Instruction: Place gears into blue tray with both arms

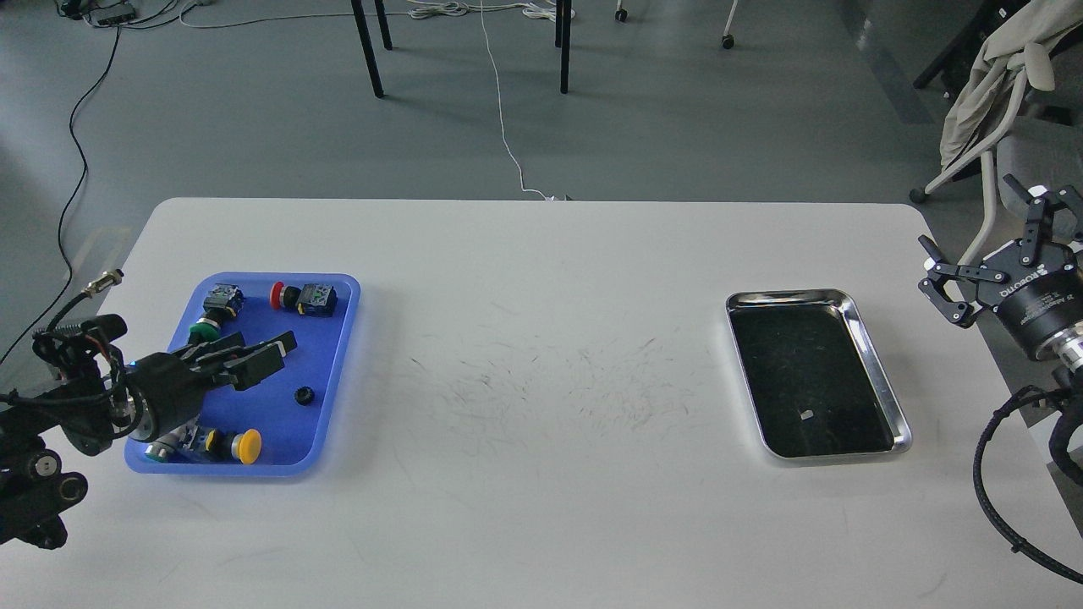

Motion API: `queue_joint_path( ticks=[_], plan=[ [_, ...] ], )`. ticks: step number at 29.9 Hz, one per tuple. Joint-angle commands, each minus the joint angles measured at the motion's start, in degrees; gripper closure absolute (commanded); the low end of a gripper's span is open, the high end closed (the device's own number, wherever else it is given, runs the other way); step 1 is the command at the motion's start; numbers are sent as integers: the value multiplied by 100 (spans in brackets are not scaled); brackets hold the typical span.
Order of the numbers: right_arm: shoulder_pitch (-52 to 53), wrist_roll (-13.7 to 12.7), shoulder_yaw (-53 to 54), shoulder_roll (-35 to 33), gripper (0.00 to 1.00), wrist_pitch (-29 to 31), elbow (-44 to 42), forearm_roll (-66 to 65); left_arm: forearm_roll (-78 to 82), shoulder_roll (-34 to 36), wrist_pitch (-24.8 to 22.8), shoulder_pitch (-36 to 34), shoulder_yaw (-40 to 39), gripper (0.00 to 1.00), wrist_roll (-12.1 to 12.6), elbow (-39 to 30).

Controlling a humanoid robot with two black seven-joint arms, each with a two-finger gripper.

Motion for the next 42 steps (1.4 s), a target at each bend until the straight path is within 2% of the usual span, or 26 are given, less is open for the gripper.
queue_joint_path(
  ticks=[1,6,10,13,16,18,22,26,30,33,36,42],
  plan=[
    [60,-9,16,-18,2,-8,19,0,-646,-4,-217,-425,-5,3,-2,-26],
    [263,-35,-11,-158,2,-44,28,0,-1938,-328,-253,-778,-320,2,6,-35],
    [412,-70,-28,-158,2,-52,28,0,-2835,-847,-262,-1032,-1110,2,94,263],
    [483,-96,-54,-158,2,-70,63,9,-3354,-1470,-288,-1287,-1586,2,313,912],
    [535,-193,-72,-202,2,-96,186,0,-3907,-2007,-306,-1752,-1701,2,568,1712],
    [588,-272,-72,-281,2,-175,221,9,-4285,-2218,-463,-1963,-1701,2,569,2274],
    [895,-439,-177,-404,2,-447,178,53,-5050,-2631,-1095,-2017,-1736,2,543,3303],
    [1185,-544,-467,-290,2,-772,125,123,-5964,-2878,-1386,-2017,-1745,2,516,4130],
    [1352,-807,-669,235,2,-1238,-102,123,-6773,-2843,-2088,-2017,-1745,2,525,4237],
    [1642,-1071,-775,894,1,-1318,-585,123,-7020,-2843,-2257,-2017,-1762,2,516,4237],
    [1704,-1090,-819,1151,1,-1248,-693,123,-7064,-2861,-2257,-2017,-1841,2,507,4228],
    [1757,-1028,-758,1204,1,-1081,-701,123,-7073,-2887,-2169,-2017,-2131,2,481,4237]
  ],
)
